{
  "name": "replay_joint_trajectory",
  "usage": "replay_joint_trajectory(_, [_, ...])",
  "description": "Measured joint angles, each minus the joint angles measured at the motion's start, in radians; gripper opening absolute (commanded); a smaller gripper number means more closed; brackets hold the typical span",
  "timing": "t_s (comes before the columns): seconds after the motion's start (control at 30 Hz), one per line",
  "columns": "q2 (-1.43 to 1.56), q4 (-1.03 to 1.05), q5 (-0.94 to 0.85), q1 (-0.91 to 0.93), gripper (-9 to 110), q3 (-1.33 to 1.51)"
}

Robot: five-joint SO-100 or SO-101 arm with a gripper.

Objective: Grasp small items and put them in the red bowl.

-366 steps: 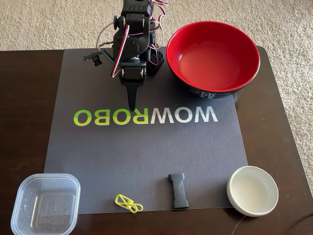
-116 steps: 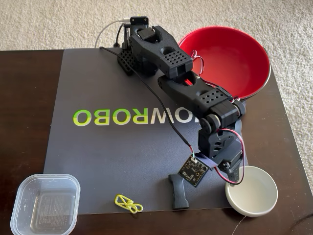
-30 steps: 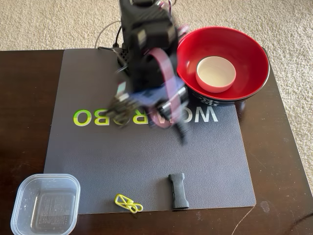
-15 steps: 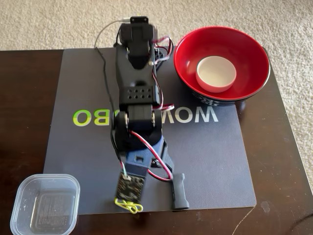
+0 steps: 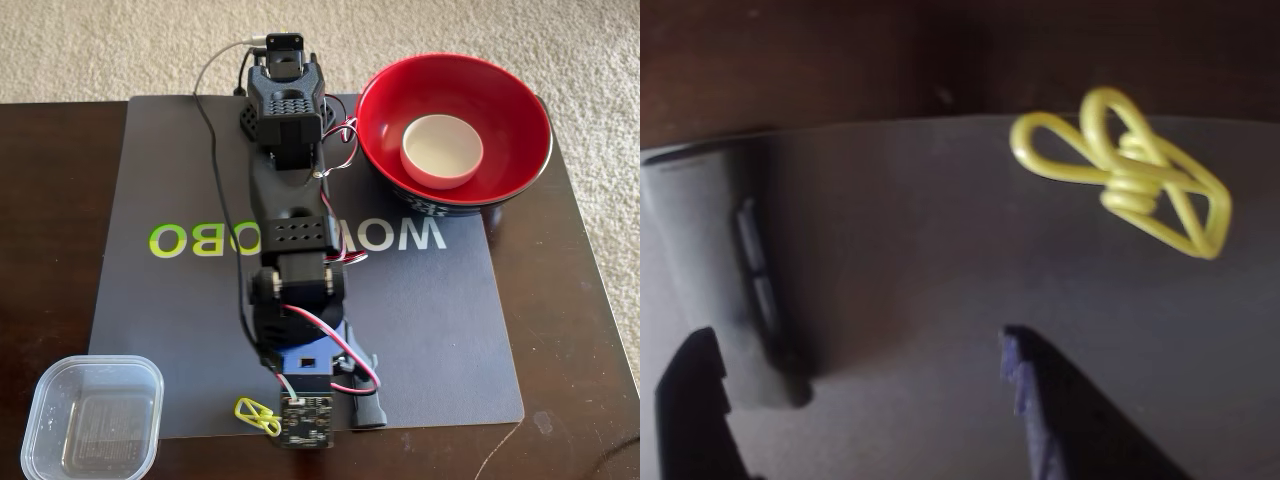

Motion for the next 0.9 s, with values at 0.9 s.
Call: replay_joint_trajectory(0.9, [-0.150, 0.003, -0.149, -0.104, 0, -0.218])
